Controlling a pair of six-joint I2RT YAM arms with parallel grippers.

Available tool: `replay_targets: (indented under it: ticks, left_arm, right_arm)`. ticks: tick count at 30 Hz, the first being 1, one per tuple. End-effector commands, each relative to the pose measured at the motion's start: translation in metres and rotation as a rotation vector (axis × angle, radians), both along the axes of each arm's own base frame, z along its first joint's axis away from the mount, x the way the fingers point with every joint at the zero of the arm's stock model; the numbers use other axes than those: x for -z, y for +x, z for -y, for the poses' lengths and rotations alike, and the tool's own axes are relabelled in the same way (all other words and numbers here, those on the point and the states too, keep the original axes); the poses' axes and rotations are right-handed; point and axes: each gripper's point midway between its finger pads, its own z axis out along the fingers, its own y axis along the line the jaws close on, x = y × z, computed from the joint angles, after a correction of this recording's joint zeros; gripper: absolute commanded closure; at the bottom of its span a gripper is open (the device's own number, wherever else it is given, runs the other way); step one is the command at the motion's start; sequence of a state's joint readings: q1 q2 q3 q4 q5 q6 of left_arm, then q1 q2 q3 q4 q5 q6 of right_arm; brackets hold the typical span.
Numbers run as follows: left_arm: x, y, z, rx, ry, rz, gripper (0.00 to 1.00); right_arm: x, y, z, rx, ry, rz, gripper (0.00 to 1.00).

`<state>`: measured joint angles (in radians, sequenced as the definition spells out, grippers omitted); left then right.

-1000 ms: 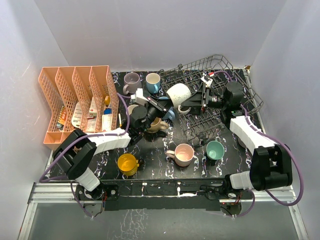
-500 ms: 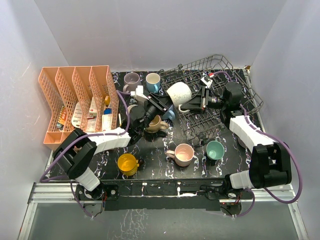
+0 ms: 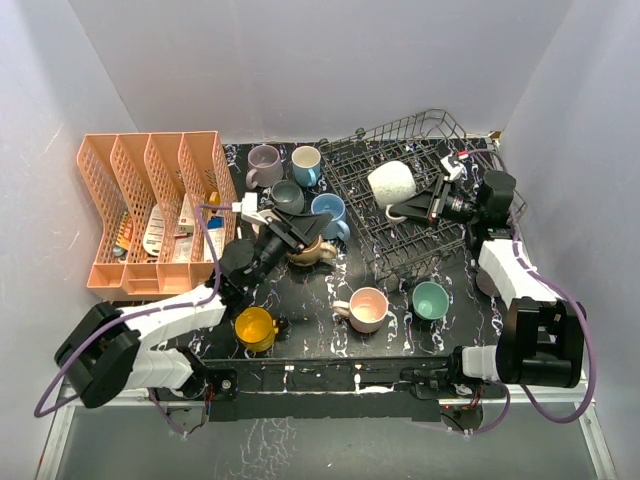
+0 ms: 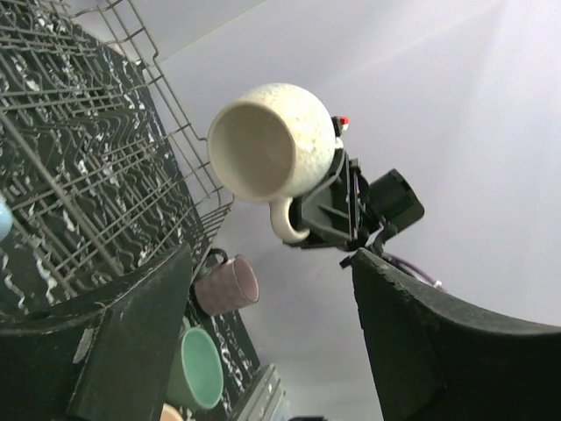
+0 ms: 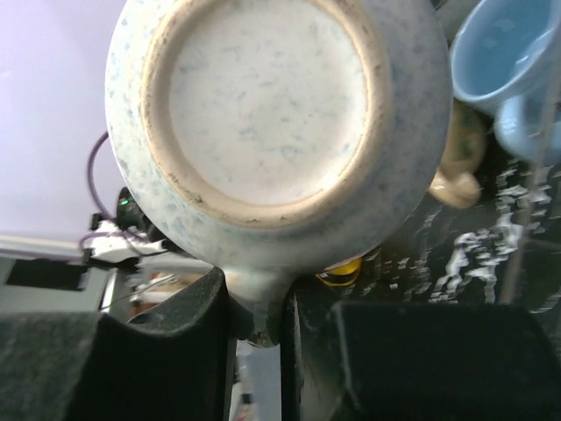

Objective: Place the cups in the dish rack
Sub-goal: Turn the cup upside down in the dish rack.

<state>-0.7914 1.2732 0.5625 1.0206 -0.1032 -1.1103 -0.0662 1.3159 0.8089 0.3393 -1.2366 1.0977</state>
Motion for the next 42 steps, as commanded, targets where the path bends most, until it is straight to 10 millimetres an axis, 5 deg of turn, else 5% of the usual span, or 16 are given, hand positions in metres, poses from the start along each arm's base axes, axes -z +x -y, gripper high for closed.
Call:
replay_targets:
  ticks: [1, 8, 18, 34, 42]
  left_arm:
    - [0.007, -0.026, -0.016, 0.038, 0.058, 0.035, 0.24]
    - [0.029, -0.063, -0.058, 0.031, 0.108, 0.029, 0.10]
    - [0.013, -0.089, -0.100, -0.028, 0.243, 0.086, 0.09]
    - [0.016, -0.095, -0.110, -0.038, 0.307, 0.087, 0.08]
    - [0.018, -0.095, -0.111, -0.042, 0.308, 0.079, 0.08]
  right_arm:
    - [-0.022, 0.023, 0.031, 0.112, -0.170, 0.318, 0.92]
    - [0.001, 0.076, 0.085, 0.313, -0.463, 0.445, 0.92]
    - [0.028, 0.139, 0.151, 0.527, -0.764, 0.461, 0.92]
    - [0.103, 0.174, 0.229, 0.644, -1.110, 0.361, 0.92]
    - [0.136, 0.189, 0.250, 0.617, -1.169, 0.333, 0.92]
